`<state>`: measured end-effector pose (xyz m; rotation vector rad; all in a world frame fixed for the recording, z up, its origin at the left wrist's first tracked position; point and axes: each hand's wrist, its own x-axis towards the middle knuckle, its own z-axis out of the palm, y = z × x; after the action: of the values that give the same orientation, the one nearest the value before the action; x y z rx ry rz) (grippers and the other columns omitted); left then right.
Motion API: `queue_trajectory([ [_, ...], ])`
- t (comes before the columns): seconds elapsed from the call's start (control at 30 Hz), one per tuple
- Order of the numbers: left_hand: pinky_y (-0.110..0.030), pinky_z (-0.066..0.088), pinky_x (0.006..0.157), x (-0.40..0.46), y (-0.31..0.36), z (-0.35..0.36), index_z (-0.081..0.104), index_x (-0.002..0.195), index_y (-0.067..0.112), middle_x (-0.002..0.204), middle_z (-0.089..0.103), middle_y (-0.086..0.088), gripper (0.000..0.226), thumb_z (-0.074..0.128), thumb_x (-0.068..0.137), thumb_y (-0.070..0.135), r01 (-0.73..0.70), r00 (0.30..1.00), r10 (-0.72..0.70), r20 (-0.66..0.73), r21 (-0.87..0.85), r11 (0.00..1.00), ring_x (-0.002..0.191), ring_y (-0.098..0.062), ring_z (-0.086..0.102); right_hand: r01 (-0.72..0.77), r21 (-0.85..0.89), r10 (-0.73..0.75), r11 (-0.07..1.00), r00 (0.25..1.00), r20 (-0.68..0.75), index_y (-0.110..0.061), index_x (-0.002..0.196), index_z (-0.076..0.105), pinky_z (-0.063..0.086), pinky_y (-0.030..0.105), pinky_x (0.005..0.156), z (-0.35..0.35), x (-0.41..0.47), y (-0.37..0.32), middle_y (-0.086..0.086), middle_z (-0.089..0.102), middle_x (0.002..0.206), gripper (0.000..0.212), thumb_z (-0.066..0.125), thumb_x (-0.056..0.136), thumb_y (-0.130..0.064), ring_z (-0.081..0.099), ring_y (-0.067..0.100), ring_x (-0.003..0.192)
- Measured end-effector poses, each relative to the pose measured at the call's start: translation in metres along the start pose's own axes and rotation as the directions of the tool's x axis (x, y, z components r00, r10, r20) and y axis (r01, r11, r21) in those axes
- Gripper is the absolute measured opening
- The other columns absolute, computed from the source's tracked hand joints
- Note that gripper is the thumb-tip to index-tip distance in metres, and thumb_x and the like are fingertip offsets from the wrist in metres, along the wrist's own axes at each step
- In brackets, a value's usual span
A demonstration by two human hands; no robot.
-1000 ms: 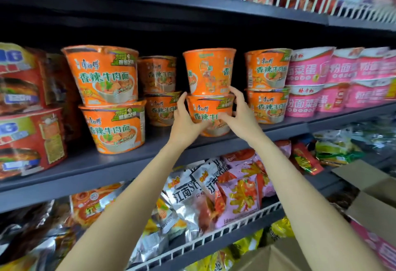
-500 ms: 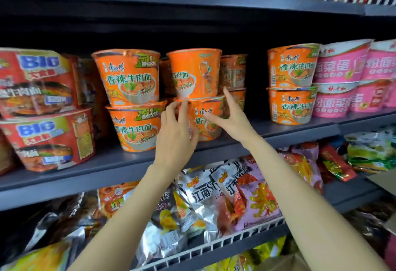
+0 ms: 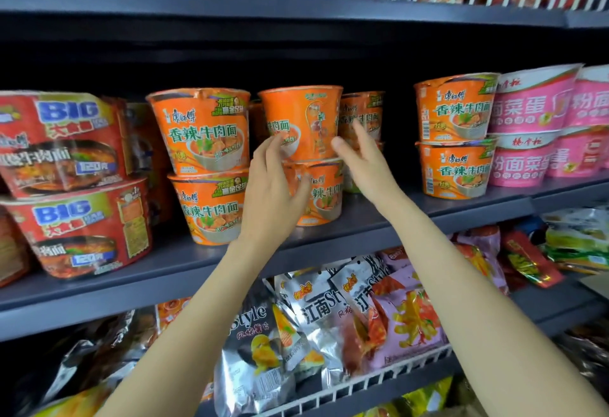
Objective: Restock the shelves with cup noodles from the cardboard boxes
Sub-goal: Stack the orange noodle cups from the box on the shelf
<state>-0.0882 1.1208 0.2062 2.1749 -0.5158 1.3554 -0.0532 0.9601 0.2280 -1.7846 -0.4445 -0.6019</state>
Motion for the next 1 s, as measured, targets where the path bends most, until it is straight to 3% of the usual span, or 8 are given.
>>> queue_trajectory([
  [0.1,-0.032,0.030,0.107,0.022,0.013,0.004,0.026,0.146,0.007,0.149,0.028,-0.014,0.067,0.058,0.091,0.030,0.109,0.994,-0.107,0.032,-0.083,0.991,0.136,-0.027,0.031,-0.081,0.188,0.082,0.979,0.997,0.002,-0.023,0.153,0.014,0.025,0.026,0.104,0.002,0.015,-0.013,0.000,0.018,0.158,0.055,0.035,0.102,-0.026,0.023,0.016,0.142],
  [0.23,-0.037,0.036,0.103,0.032,0.020,0.011,0.020,0.149,0.015,0.148,0.025,-0.015,0.079,0.062,0.087,0.039,0.162,0.986,-0.156,0.061,-0.094,0.982,0.132,-0.031,0.035,-0.101,0.210,0.086,0.972,0.993,0.081,-0.025,0.148,0.029,0.037,0.035,0.102,0.010,0.015,-0.013,-0.001,0.046,0.141,0.055,0.036,0.094,-0.023,0.045,0.015,0.126],
  [0.37,-0.039,0.034,0.105,0.034,0.011,0.010,-0.001,0.151,0.015,0.156,0.013,-0.013,0.097,0.058,0.085,0.055,0.244,0.960,-0.225,0.164,-0.107,0.964,0.137,-0.029,0.031,0.080,0.107,-0.071,0.991,0.994,-0.084,-0.026,0.144,0.037,0.035,0.026,0.099,0.004,-0.007,-0.007,-0.001,0.041,0.133,0.044,0.039,0.100,-0.021,0.039,0.011,0.127],
  [0.43,-0.039,0.029,0.109,0.033,0.009,0.006,0.001,0.151,0.010,0.157,0.010,-0.013,0.093,0.055,0.088,0.052,0.225,0.969,-0.218,0.117,-0.045,0.973,0.140,-0.030,0.024,0.171,0.003,-0.169,0.985,0.975,-0.142,-0.025,0.139,0.043,0.038,0.028,0.100,0.000,-0.015,-0.007,-0.002,0.043,0.128,0.040,0.045,0.099,-0.023,0.041,0.014,0.126],
  [0.57,-0.037,0.042,0.095,0.020,0.012,0.001,0.026,0.147,0.010,0.145,0.033,-0.012,0.065,0.055,0.092,0.029,0.065,0.995,-0.067,-0.077,-0.019,0.998,0.124,-0.027,0.044,0.118,-0.020,-0.119,0.993,0.987,-0.103,-0.025,0.146,0.027,0.041,0.030,0.098,-0.001,0.004,-0.016,0.002,0.039,0.145,0.059,0.055,0.095,-0.028,0.042,0.015,0.128],
  [0.63,-0.034,0.046,0.081,0.020,0.010,0.001,0.030,0.146,0.016,0.143,0.035,-0.008,0.060,0.053,0.091,0.024,0.068,0.998,-0.069,-0.011,-0.030,0.997,0.110,-0.024,0.054,0.054,0.020,-0.053,0.998,0.998,-0.030,-0.025,0.149,0.018,0.044,0.041,0.102,0.002,0.015,-0.017,0.002,0.040,0.146,0.069,0.058,0.093,-0.031,0.045,0.018,0.128],
  [0.73,-0.030,0.043,0.078,0.025,0.006,0.001,0.023,0.148,0.014,0.147,0.030,-0.009,0.066,0.053,0.091,0.023,0.107,0.991,-0.107,0.080,-0.003,0.994,0.109,-0.026,0.055,0.047,-0.057,-0.051,0.997,0.996,-0.066,-0.025,0.148,0.017,0.046,0.050,0.100,0.010,0.022,-0.013,0.004,0.043,0.145,0.078,0.065,0.088,-0.036,0.049,0.022,0.126],
  [1.0,-0.035,0.044,0.081,0.017,0.005,0.006,0.010,0.149,0.005,0.156,0.015,-0.013,0.075,0.054,0.091,0.020,0.084,0.977,-0.121,0.176,0.205,0.975,0.114,-0.033,0.054,0.090,-0.313,-0.163,0.946,0.963,-0.215,-0.018,0.146,0.024,0.046,0.039,0.097,0.028,0.022,-0.013,0.004,0.044,0.142,0.082,0.067,0.083,-0.047,0.049,0.022,0.125],
])
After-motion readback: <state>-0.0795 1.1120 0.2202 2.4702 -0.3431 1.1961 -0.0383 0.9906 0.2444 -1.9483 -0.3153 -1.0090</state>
